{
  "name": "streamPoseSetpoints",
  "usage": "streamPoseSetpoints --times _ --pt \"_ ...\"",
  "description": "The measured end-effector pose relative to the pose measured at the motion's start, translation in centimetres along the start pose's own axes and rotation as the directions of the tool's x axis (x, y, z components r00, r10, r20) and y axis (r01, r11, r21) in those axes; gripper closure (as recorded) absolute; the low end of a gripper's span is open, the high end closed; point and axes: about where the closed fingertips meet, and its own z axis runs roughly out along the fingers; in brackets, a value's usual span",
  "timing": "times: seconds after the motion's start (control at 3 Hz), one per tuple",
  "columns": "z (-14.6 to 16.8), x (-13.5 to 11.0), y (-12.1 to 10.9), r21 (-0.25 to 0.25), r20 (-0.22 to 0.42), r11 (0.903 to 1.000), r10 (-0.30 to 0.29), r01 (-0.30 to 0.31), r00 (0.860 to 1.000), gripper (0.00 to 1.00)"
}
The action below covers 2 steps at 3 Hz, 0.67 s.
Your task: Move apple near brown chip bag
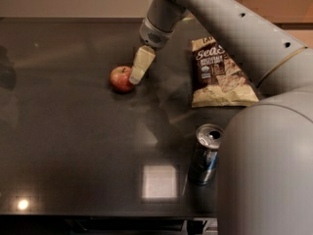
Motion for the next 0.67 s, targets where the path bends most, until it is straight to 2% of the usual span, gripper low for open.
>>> streamPoseSetpoints --times 0.33,0.67 --pt "1.1 -0.3 -0.2 -0.015 -0.017 0.9998 -0.01 0.01 1.0 0.0" --pt "1.9 -0.9 0.8 -0.052 -0.023 0.9969 -0.061 0.059 0.998 0.0"
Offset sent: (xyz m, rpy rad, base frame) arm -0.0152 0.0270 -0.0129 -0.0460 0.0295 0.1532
